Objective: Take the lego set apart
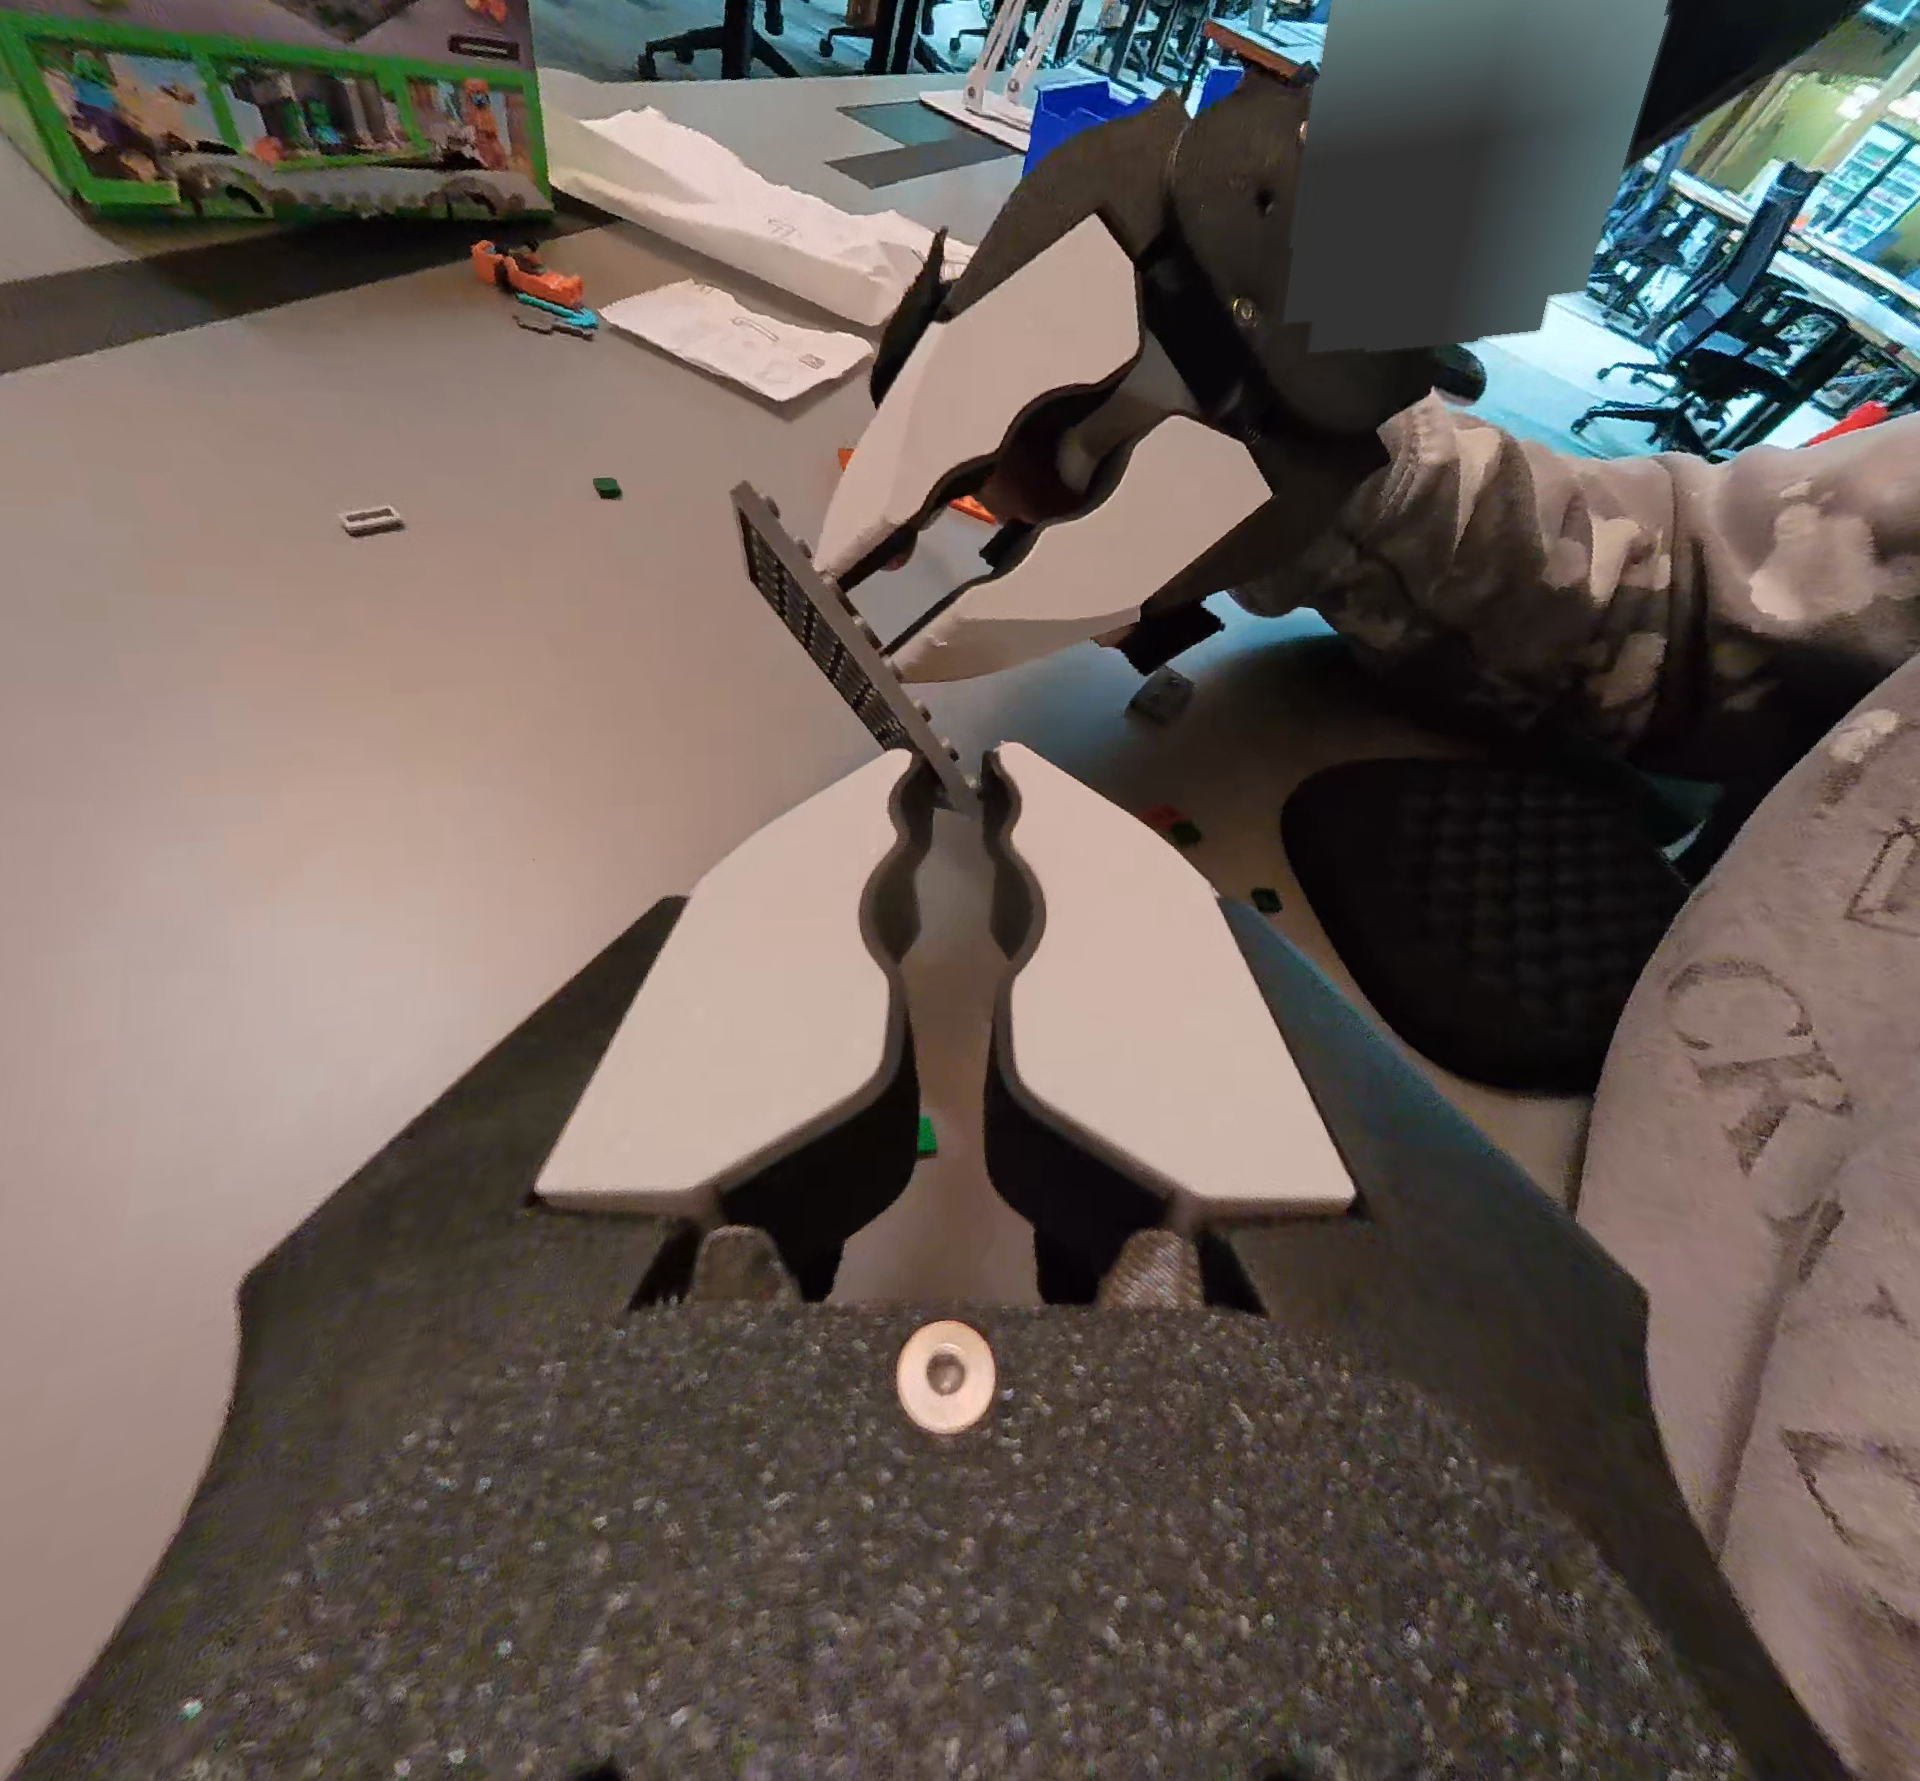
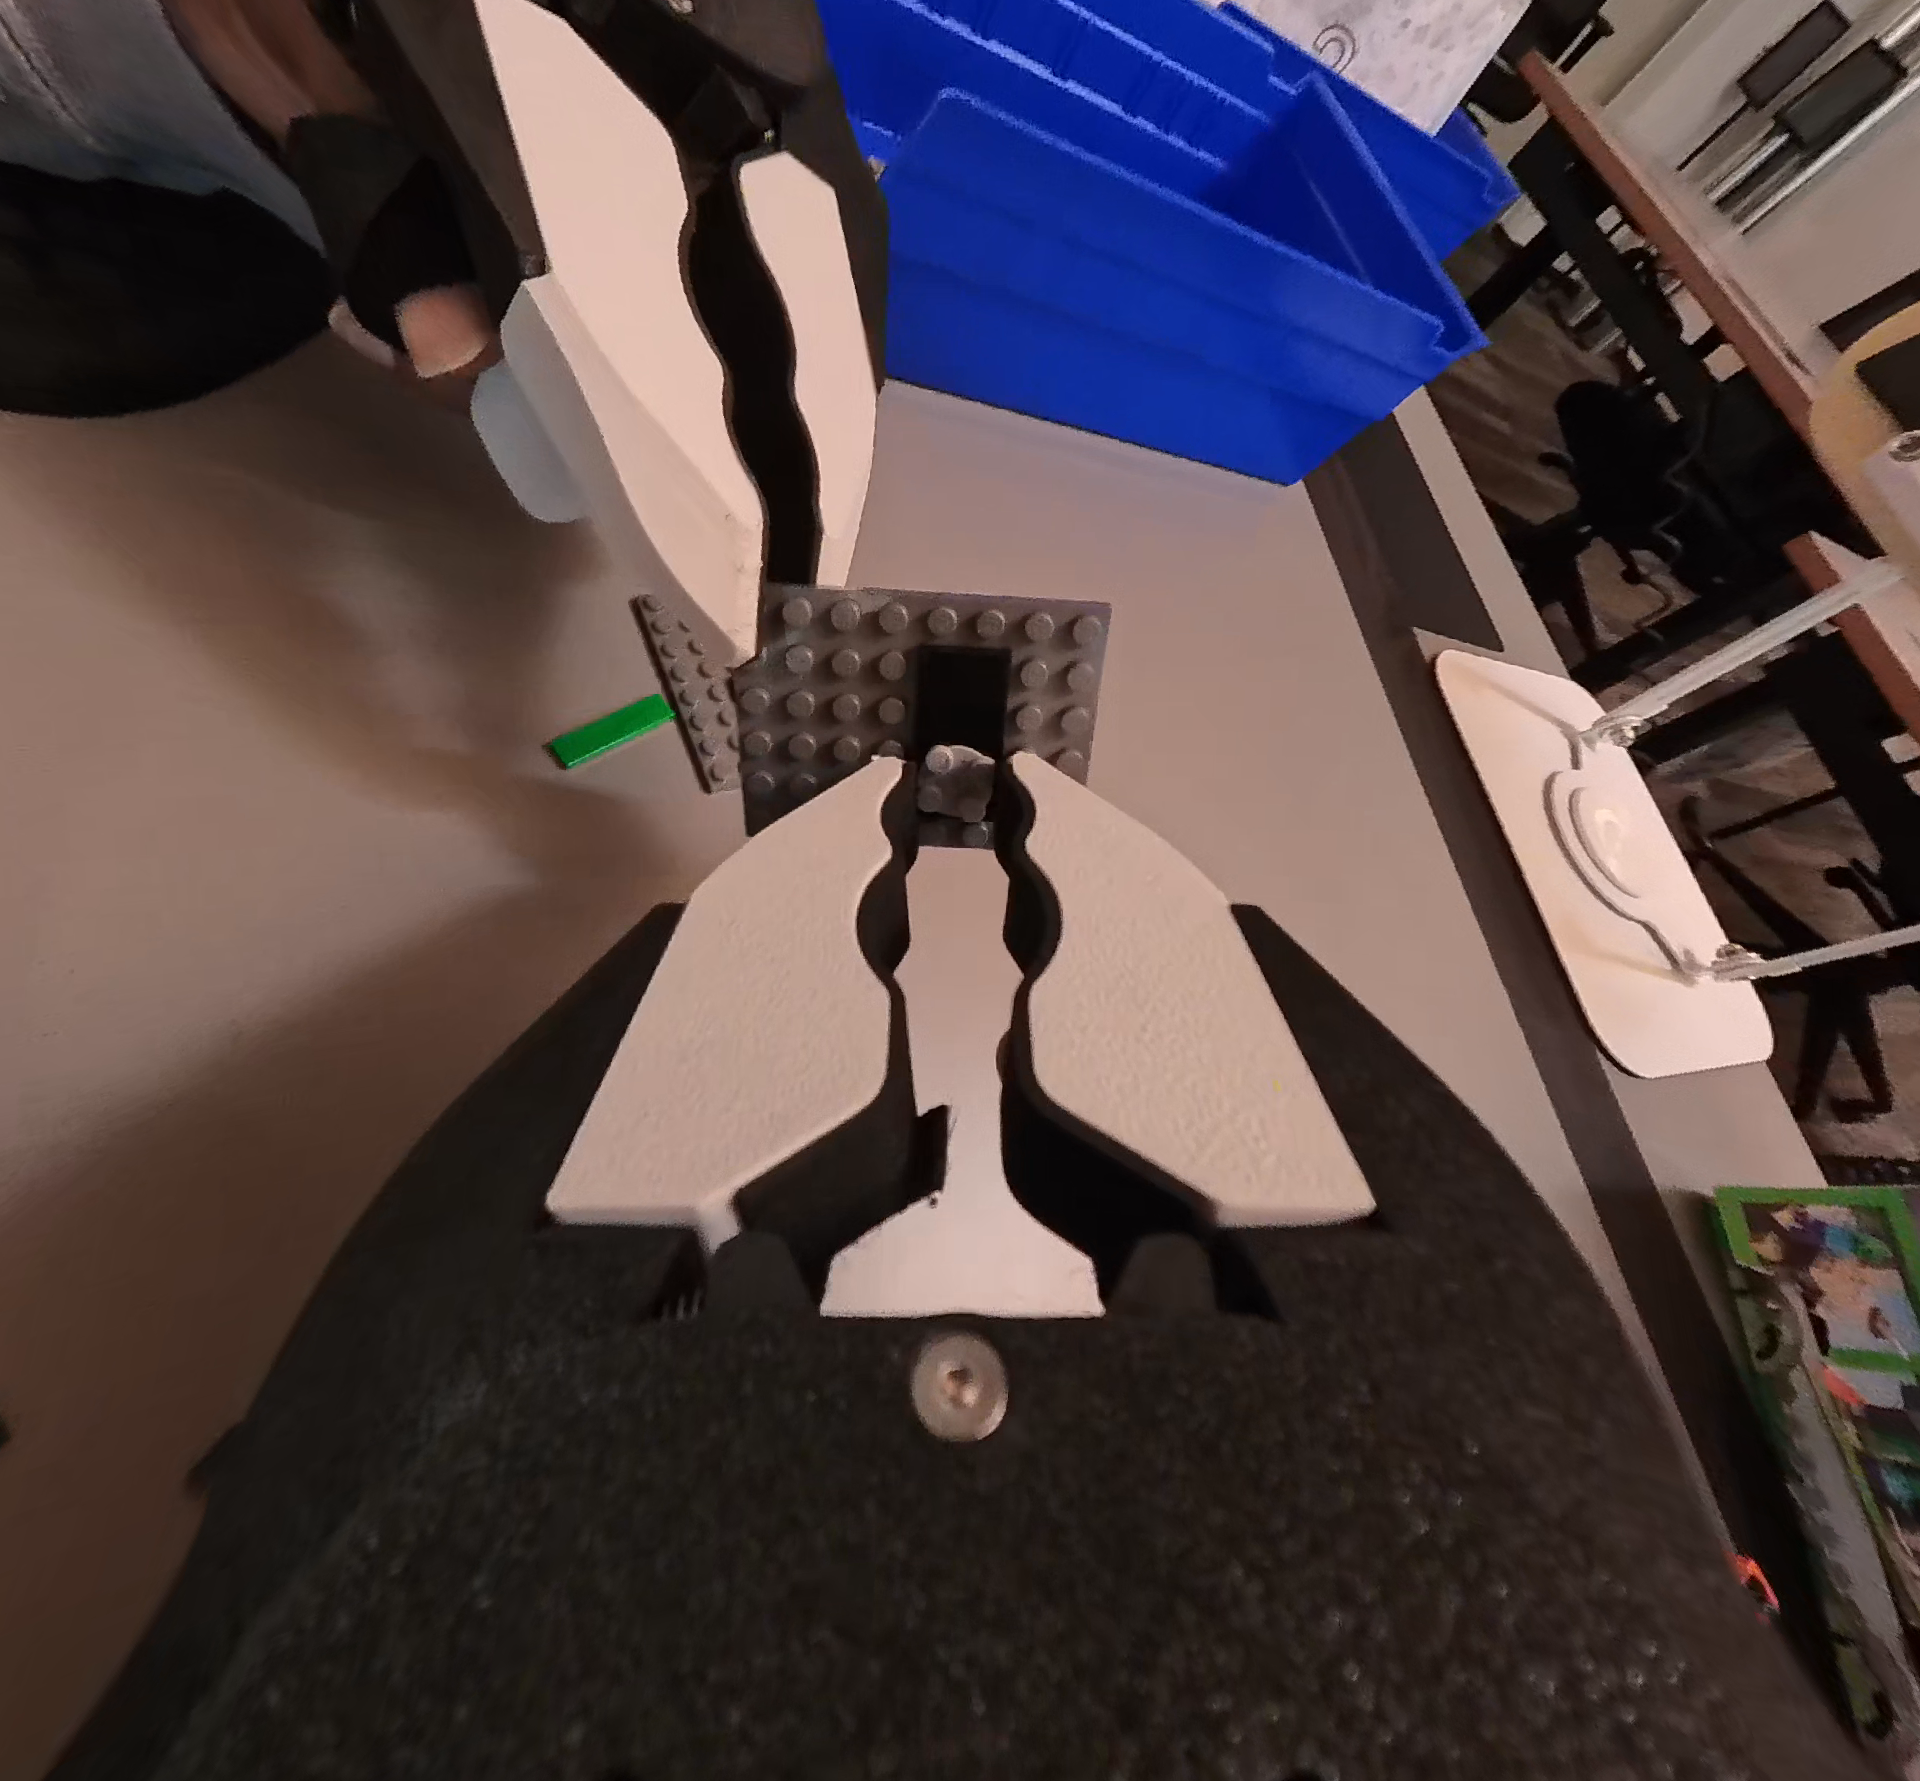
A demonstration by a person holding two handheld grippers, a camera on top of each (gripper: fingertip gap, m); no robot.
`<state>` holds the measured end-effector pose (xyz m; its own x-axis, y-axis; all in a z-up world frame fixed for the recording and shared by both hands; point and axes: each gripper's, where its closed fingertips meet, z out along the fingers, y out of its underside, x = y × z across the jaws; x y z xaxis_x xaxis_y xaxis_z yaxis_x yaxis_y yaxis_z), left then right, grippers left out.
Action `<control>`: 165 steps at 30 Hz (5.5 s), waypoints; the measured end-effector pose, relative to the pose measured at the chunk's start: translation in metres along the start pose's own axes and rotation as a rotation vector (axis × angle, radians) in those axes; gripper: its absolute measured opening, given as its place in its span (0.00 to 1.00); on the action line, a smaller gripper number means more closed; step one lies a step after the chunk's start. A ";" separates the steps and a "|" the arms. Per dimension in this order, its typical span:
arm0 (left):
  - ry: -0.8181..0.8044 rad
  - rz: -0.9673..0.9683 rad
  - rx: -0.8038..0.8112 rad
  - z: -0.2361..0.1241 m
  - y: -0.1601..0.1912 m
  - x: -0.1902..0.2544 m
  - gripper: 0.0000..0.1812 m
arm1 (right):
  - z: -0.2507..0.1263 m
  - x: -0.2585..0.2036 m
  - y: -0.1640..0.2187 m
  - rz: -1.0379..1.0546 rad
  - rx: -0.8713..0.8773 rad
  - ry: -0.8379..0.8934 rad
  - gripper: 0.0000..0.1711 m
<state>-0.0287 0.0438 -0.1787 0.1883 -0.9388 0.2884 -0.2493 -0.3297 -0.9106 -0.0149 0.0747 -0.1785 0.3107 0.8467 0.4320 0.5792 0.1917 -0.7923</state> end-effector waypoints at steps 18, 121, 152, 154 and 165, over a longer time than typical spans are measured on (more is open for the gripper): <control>-0.103 -0.126 0.061 -0.009 -0.003 -0.026 0.03 | -0.006 0.022 -0.006 -0.018 0.064 0.107 0.09; -0.197 -0.159 -0.197 0.012 0.040 -0.029 0.04 | 0.034 -0.030 0.016 -0.299 -0.092 0.043 0.08; -0.157 -0.262 -0.148 0.009 0.032 -0.029 0.03 | 0.026 -0.022 0.006 -0.158 -0.035 0.025 0.03; -0.183 -0.229 -0.162 0.009 0.033 -0.029 0.03 | 0.029 -0.023 0.009 -0.150 -0.055 0.013 0.04; -0.304 -0.011 -0.289 0.008 0.039 -0.029 0.04 | 0.033 -0.025 0.014 -0.216 -0.143 0.016 0.02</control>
<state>-0.0360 0.0594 -0.2253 0.4537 -0.8771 0.1579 -0.4936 -0.3948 -0.7749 -0.0400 0.0724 -0.2146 0.1791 0.7857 0.5921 0.7337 0.2943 -0.6124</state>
